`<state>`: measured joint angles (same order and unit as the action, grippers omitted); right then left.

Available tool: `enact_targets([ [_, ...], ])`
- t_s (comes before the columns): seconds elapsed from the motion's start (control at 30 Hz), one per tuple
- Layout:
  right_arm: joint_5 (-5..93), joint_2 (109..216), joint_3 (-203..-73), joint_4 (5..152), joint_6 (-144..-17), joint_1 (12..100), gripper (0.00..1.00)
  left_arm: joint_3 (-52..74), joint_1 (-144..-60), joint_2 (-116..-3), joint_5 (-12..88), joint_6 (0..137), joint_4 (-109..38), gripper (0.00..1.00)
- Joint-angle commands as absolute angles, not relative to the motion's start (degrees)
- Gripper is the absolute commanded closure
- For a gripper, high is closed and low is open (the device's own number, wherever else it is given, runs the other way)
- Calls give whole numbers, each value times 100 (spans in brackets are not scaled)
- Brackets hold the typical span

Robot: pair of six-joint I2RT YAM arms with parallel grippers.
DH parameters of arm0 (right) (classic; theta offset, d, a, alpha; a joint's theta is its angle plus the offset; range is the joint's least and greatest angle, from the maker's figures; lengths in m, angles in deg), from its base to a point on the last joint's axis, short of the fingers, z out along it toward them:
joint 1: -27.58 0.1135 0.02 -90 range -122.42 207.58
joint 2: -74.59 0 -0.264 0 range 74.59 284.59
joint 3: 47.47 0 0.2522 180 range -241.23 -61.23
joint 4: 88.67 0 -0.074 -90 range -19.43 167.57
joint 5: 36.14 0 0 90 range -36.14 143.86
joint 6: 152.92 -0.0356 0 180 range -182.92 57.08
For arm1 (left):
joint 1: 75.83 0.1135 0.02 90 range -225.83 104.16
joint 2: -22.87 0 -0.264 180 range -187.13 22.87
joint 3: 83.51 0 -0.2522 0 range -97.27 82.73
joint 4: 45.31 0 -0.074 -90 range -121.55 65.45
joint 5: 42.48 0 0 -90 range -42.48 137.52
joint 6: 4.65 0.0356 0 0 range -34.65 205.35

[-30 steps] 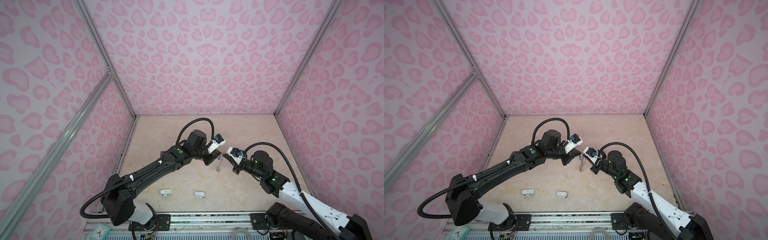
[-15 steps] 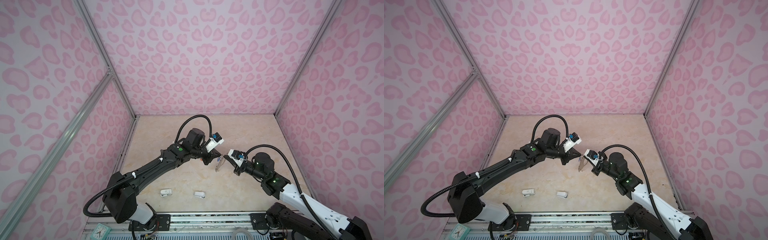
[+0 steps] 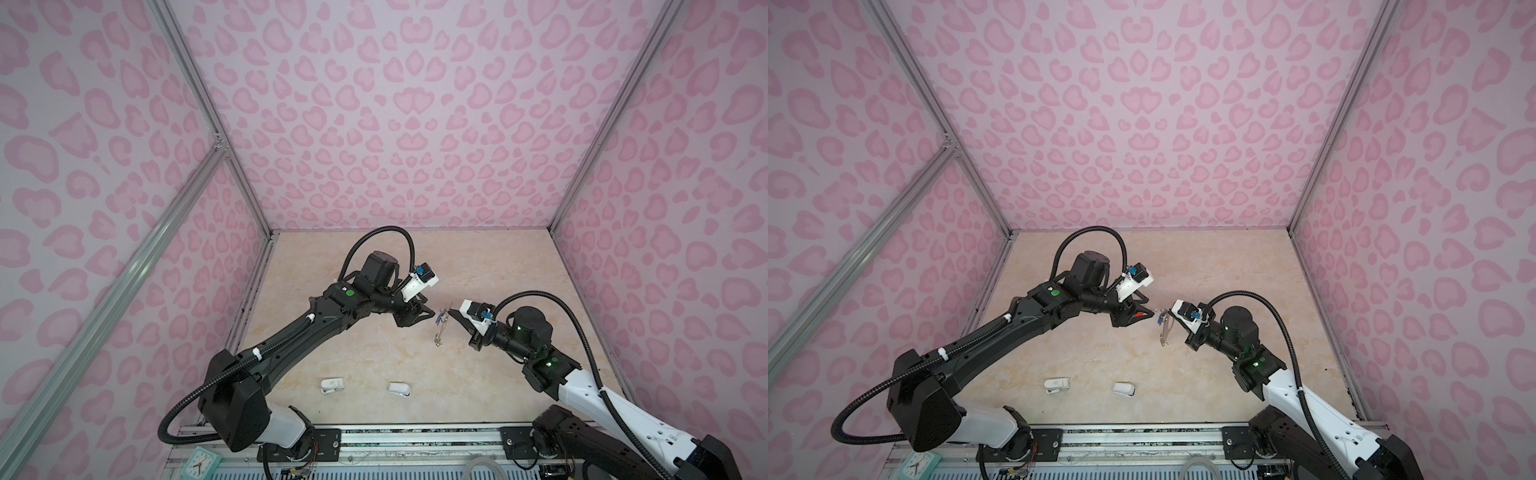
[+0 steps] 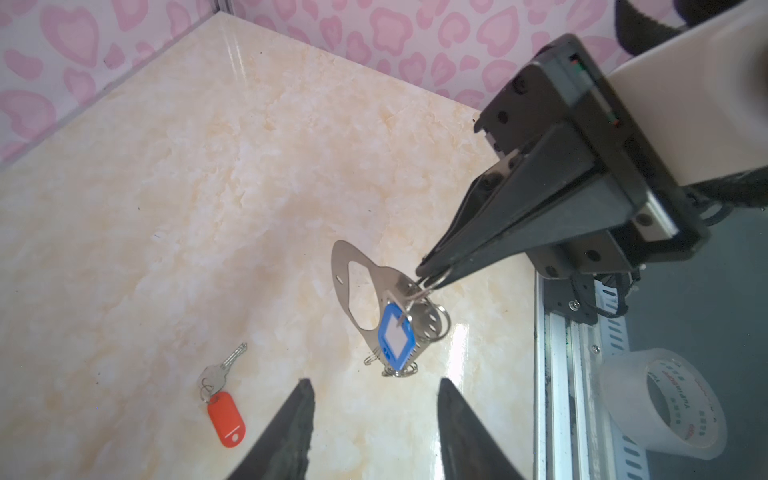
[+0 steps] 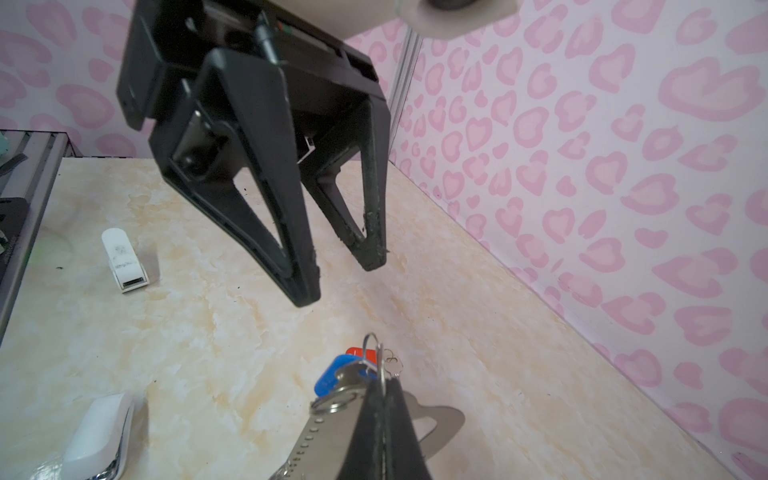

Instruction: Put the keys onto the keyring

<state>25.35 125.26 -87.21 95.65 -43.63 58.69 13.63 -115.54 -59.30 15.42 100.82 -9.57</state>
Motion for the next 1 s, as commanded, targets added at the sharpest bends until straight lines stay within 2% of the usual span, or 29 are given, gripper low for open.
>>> enact_targets([
  [0.0,2135,12569,-8713,9912,-4367,5789,100,1523,-11603,-5684,1552,10737,-1282,51],
  [0.23,1566,12666,-8728,10066,-4349,5647,100,1552,-11791,-5549,1702,11664,-1468,55],
  [0.57,1242,12767,-8749,10139,-4282,5647,100,1523,-11947,-5725,1535,11902,-1581,63],
  [0.63,1246,12751,-8733,10169,-4266,5654,100,1532,-11956,-5741,1526,11893,-1581,68],
  [0.97,1150,12750,-8750,10217,-4257,5675,100,1606,-12004,-5817,1526,11954,-1617,77],
])
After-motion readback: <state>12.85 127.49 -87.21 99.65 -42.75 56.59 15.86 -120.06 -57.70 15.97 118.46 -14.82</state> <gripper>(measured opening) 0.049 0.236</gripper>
